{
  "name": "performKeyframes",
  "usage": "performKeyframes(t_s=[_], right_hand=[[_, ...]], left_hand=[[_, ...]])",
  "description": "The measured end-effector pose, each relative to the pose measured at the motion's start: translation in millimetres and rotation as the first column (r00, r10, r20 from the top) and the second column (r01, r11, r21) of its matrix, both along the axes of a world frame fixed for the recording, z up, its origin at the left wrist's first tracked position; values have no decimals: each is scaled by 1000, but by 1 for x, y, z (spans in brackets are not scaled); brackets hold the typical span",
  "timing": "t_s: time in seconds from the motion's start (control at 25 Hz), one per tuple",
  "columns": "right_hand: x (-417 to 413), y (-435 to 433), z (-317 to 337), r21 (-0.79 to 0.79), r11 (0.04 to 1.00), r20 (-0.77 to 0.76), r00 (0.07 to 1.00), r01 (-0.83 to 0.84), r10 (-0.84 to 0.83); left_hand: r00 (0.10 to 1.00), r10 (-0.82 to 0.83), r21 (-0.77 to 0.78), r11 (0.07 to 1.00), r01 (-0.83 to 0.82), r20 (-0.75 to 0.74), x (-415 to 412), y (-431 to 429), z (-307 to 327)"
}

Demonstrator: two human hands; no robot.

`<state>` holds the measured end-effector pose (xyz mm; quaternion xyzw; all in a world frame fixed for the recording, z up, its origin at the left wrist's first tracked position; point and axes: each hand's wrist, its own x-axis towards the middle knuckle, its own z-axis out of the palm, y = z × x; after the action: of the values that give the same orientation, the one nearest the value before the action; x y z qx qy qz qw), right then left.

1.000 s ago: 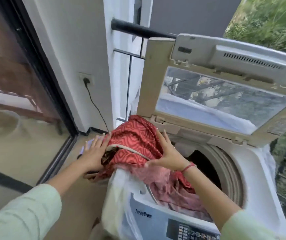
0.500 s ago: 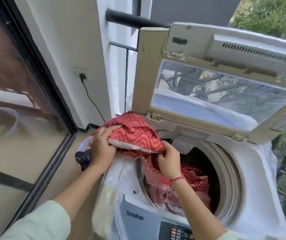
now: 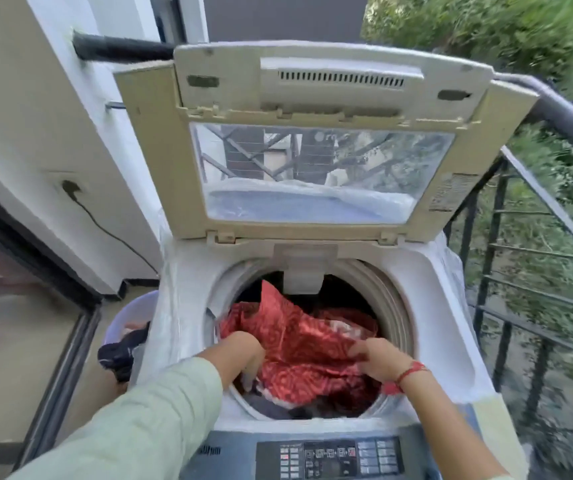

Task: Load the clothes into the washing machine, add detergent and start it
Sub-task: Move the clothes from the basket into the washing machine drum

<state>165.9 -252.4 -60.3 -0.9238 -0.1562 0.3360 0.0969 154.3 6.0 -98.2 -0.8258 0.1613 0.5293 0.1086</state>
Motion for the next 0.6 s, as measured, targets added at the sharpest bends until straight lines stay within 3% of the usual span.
performKeyframes(t_s=[0.04, 0.2, 0.4, 0.6], right_hand=[[-4, -2, 3, 76, 996, 17, 998, 52, -53], [-9, -5, 15, 213, 964, 150, 970, 159, -193], [-2, 16, 29, 262, 955, 172, 967, 141, -190], [10, 68, 42, 324, 940, 163, 973, 104, -164]], left_hand=[[1000, -5, -2, 1000, 5, 1, 2, 1, -6], [873, 98, -208, 978, 4, 477, 10, 4, 2], [760, 284, -328, 940, -99, 584, 4, 27, 40], [426, 585, -601, 791, -111, 690, -36, 65, 92]])
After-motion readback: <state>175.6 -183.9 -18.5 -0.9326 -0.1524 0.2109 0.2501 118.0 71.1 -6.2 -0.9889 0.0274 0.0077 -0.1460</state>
